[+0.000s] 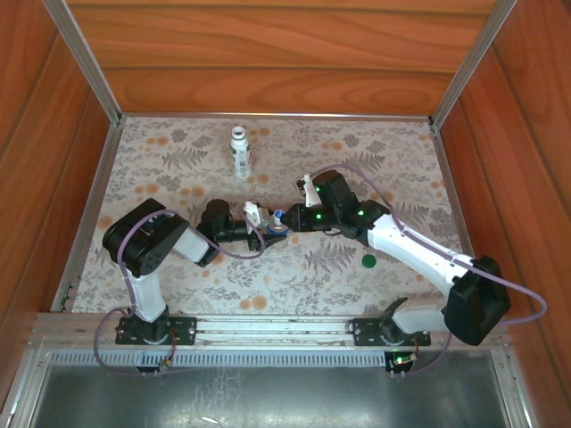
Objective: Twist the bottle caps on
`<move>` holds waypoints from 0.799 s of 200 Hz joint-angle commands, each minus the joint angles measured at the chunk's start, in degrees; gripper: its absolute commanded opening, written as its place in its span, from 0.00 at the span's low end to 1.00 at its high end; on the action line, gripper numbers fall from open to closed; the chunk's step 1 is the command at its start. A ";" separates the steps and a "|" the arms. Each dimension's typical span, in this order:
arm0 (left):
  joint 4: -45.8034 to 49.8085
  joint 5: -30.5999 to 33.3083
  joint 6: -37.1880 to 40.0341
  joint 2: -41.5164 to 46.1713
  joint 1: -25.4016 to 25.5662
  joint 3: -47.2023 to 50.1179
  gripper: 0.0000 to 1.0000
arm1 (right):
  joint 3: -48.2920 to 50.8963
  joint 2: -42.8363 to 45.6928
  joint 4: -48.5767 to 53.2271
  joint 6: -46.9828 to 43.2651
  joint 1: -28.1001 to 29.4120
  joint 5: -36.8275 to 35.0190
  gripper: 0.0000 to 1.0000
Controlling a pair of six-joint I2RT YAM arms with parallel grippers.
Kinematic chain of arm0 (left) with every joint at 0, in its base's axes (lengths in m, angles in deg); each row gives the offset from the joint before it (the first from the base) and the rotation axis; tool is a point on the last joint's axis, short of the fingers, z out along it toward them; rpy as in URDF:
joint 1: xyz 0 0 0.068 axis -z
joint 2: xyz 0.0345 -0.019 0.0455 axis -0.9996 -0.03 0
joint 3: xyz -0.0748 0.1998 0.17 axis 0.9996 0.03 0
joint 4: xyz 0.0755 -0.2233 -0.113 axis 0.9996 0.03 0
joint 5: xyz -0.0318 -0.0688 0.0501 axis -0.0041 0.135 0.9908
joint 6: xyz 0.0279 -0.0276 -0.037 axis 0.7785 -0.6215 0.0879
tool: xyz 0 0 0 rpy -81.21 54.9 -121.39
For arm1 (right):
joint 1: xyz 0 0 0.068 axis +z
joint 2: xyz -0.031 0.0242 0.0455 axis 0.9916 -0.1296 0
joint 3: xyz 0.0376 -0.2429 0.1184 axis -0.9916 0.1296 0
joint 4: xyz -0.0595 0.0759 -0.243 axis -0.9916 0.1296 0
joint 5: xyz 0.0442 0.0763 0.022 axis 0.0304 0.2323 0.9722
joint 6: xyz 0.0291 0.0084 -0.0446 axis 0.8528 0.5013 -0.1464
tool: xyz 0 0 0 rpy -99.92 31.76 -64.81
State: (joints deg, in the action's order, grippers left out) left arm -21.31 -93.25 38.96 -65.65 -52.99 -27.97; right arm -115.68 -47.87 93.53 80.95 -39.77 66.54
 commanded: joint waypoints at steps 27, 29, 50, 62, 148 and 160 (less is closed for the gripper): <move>4.67 -0.12 -0.39 -1.93 0.31 0.17 0.67 | -0.45 2.64 0.34 -1.32 0.06 -7.11 0.49; 4.68 -0.16 -0.37 -1.93 0.29 0.17 0.67 | -0.64 2.46 0.40 -1.57 0.03 -7.00 0.49; 4.67 -0.06 -0.33 -1.83 0.34 0.25 0.67 | -2.91 -0.40 0.69 -2.97 -0.32 -6.11 0.40; 4.68 -0.05 -0.33 -1.93 0.29 0.17 0.67 | -4.20 -2.10 0.84 -4.22 -0.51 -5.41 0.32; 4.69 -0.06 -0.31 -1.82 0.27 0.24 0.67 | -4.55 -5.29 0.13 -5.64 -1.52 -1.25 0.13; 4.68 -0.05 -0.35 -1.77 0.27 0.18 0.67 | -3.37 -4.77 -0.18 -5.54 -1.50 1.76 0.13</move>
State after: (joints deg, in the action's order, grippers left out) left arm -21.29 -93.25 38.96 -65.67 -52.99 -27.97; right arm -120.43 -52.85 93.62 75.97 -40.99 63.53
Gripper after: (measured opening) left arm 0.666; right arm 0.132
